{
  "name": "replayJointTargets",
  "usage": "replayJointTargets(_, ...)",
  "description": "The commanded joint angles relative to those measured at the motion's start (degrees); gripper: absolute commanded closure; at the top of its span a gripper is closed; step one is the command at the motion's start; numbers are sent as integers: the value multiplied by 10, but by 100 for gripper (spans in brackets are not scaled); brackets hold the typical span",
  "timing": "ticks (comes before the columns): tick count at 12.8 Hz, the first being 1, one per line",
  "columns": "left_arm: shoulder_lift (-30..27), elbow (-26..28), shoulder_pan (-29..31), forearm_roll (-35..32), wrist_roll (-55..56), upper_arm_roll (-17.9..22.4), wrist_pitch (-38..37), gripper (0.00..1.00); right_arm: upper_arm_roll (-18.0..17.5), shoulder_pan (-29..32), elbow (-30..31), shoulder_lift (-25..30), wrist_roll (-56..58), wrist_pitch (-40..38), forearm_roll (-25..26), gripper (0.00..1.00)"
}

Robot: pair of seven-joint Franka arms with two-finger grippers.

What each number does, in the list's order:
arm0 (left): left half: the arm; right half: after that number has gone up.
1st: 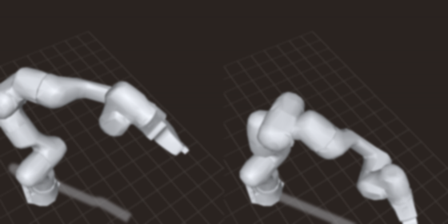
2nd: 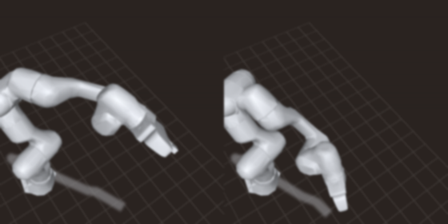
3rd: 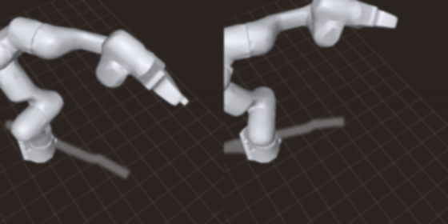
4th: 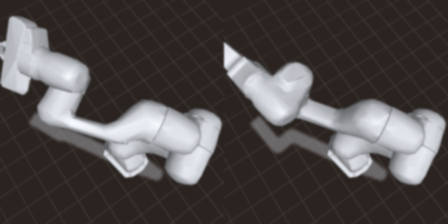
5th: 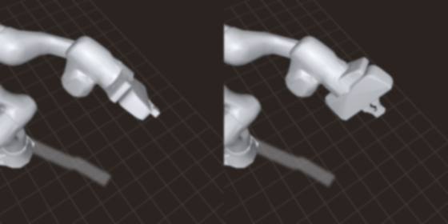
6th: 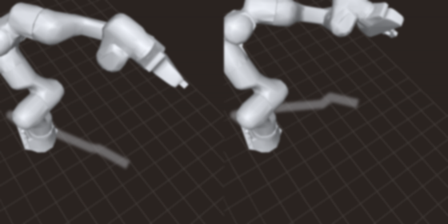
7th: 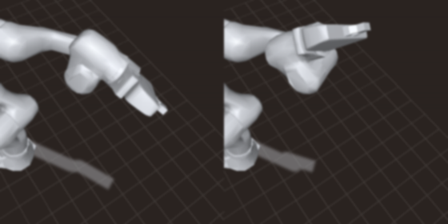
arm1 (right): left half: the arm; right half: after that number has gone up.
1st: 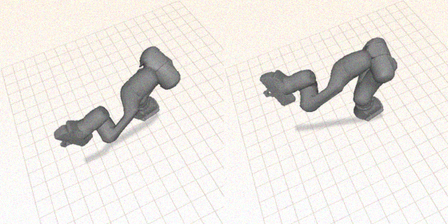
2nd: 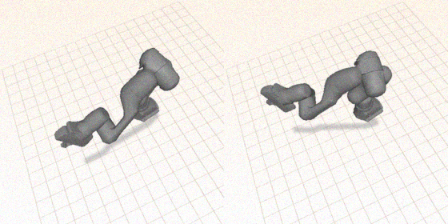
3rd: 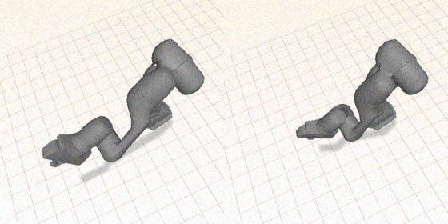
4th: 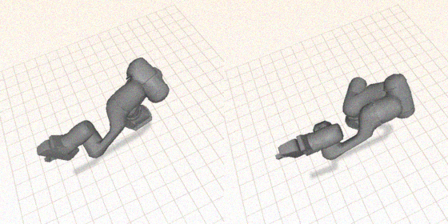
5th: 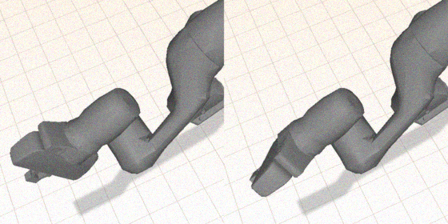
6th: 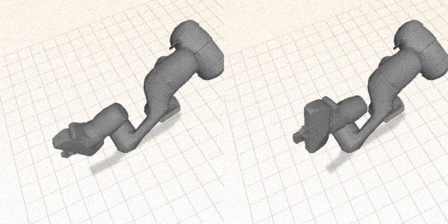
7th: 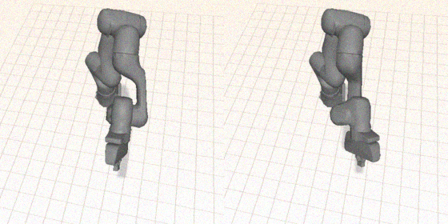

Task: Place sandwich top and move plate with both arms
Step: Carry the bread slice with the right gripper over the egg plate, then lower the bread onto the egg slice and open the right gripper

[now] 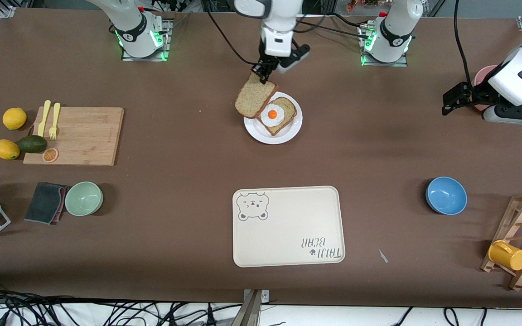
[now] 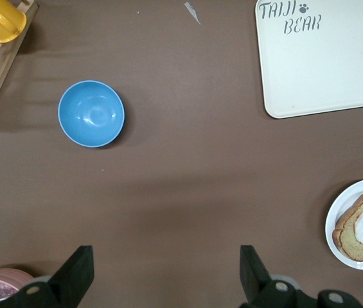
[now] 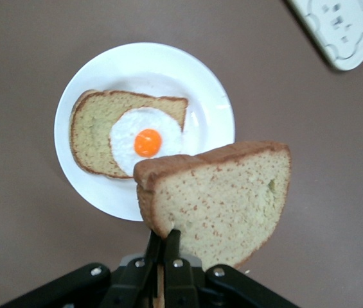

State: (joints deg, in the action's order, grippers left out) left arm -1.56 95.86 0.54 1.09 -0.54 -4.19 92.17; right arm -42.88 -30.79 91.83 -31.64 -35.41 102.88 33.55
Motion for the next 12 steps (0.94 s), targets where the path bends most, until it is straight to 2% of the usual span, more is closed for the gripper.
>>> replayJointTargets(1,2,-4,2,-11,-4,-4,-2,0,10,-51,-119,-112,-25,-51,48,100)
replayJointTargets(3,2,-4,2,-10,-4,-4,-2,0,10,-69,-156,-149,-32,-54,71,100)
replayJointTargets(5,2,-4,2,-10,-4,-4,-2,0,11,-106,-214,-197,-33,-92,110,100)
replayJointTargets(12,2,-4,2,-10,-5,-5,-2,0,10,-113,-220,-227,-87,-94,110,100)
